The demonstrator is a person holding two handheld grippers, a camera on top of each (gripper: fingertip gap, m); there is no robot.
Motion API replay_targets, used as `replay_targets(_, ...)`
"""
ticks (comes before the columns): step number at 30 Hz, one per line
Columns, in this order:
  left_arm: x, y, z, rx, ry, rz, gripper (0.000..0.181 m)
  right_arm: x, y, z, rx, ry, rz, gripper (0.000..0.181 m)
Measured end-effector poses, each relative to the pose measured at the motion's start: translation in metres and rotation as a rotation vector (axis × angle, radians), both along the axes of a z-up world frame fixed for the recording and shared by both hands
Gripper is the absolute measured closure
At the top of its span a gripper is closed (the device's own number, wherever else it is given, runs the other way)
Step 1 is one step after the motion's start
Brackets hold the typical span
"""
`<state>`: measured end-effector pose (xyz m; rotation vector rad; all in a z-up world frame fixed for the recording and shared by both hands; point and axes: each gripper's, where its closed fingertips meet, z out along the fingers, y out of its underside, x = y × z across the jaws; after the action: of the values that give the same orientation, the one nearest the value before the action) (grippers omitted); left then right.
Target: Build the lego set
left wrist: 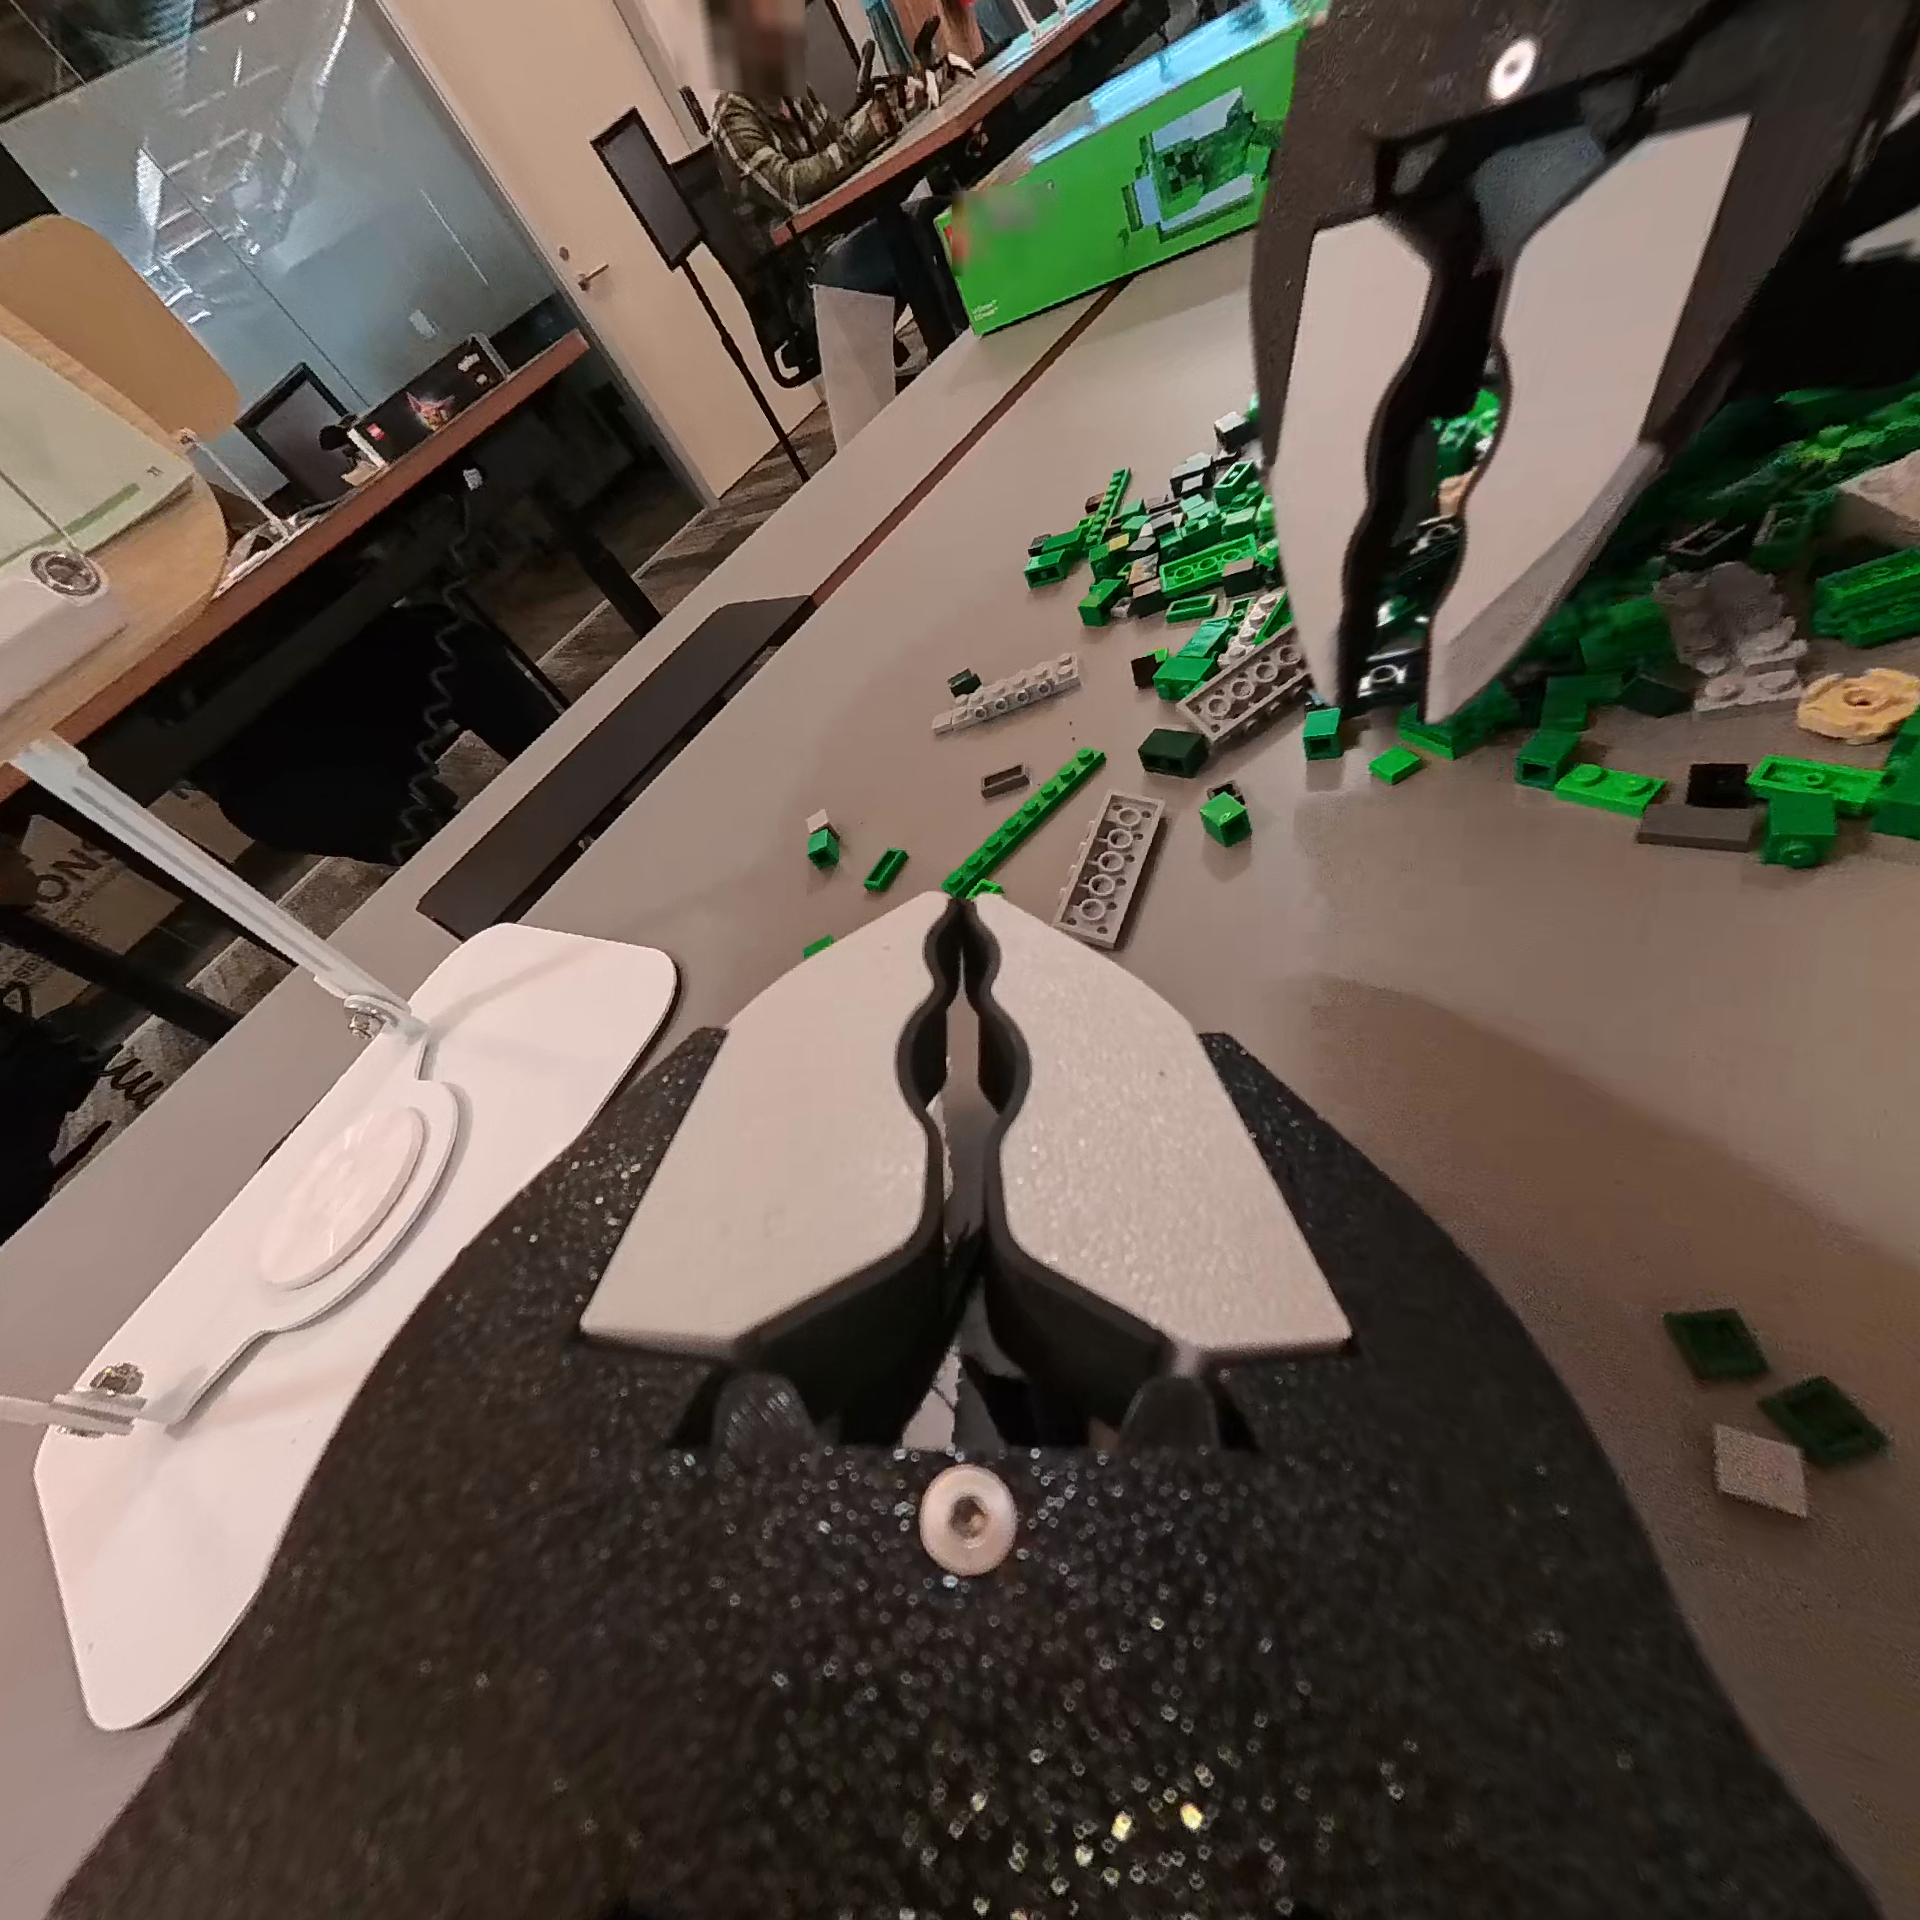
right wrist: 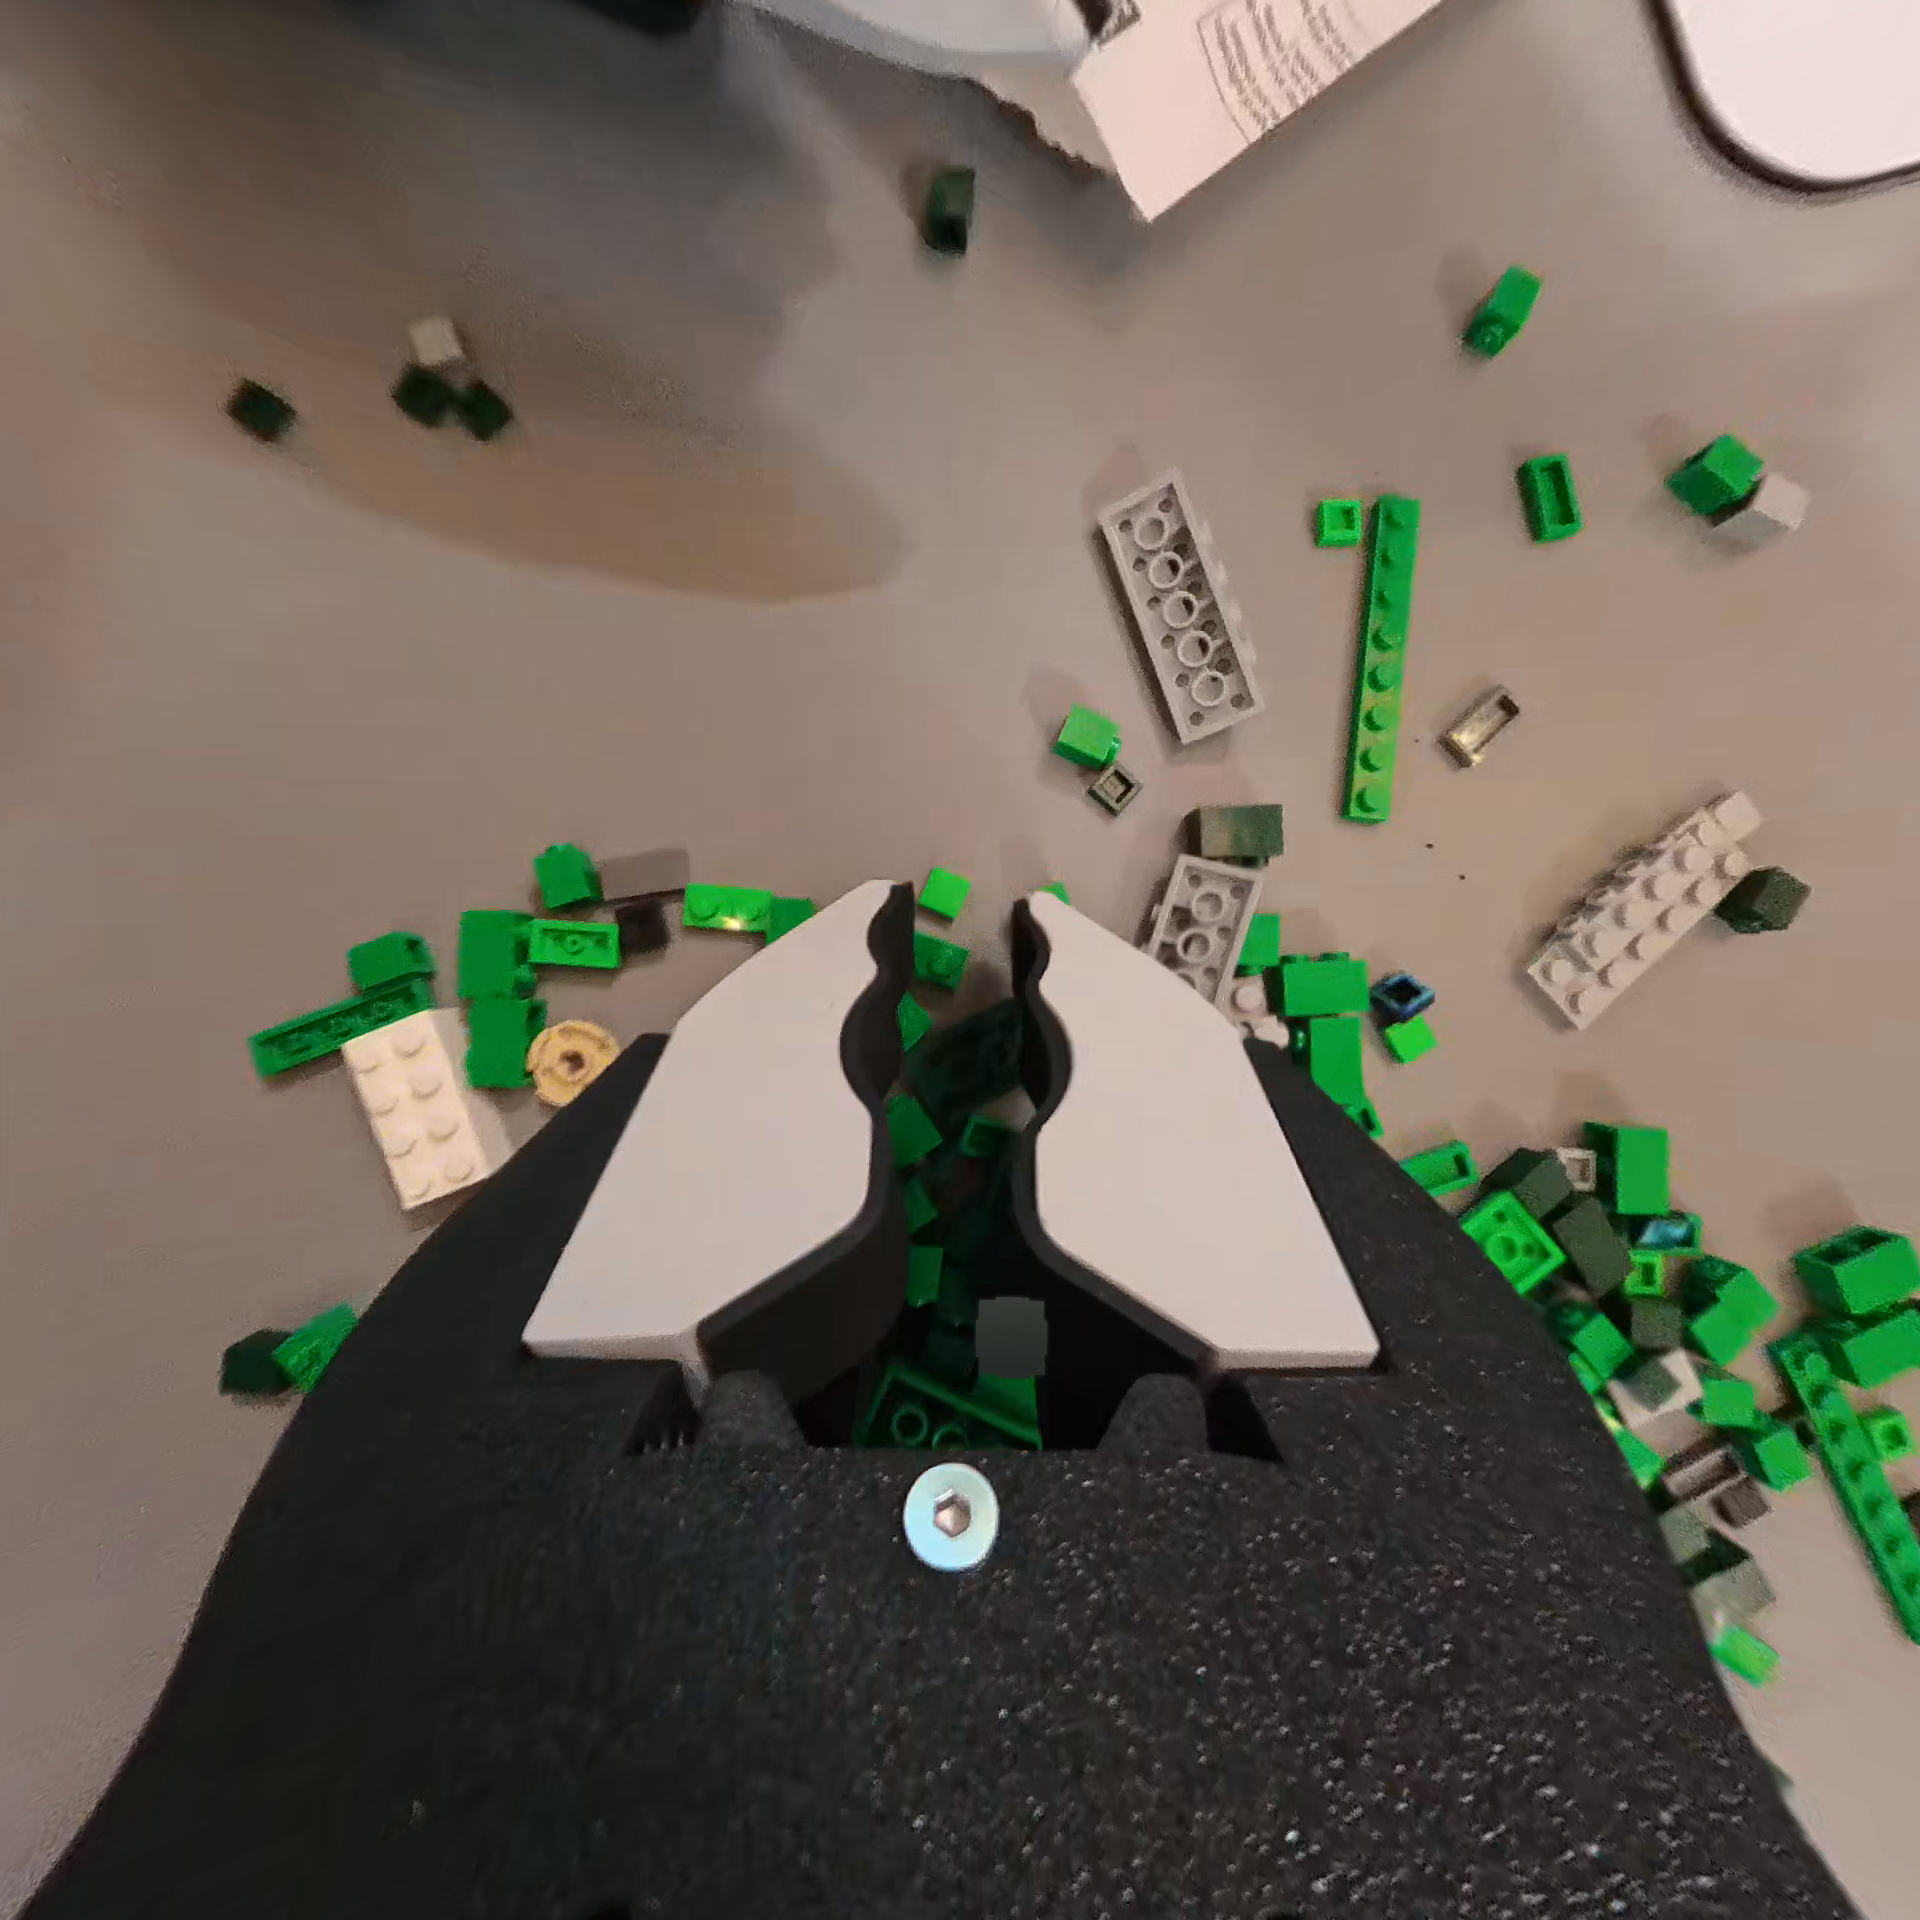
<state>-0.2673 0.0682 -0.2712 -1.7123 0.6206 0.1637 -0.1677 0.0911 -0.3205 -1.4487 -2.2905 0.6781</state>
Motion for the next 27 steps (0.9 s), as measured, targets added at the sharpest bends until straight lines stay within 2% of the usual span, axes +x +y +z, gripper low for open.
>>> replay_targets(5, 0.001, 0.0, -0.001, -0.006, 0.006, -0.003, 0.181, -0.005, 0.0, -0.004, 0.069, -0.051, -0.011, 0.166)
replay_targets(16, 0.002, 0.0, -0.002, -0.01, 0.012, -0.009, 0.181, 0.002, -0.002, -0.01, 0.157, -0.145, 0.062, 0.166)
replay_targets(24, 0.002, 0.0, -0.002, -0.011, 0.013, -0.011, 0.181, -0.002, -0.006, -0.011, 0.13, -0.142, 0.059, 0.174)
replay_targets(27, 0.002, 0.0, -0.002, -0.009, 0.01, -0.01, 0.181, -0.014, -0.027, -0.001, 0.085, -0.069, 0.112, 0.173)
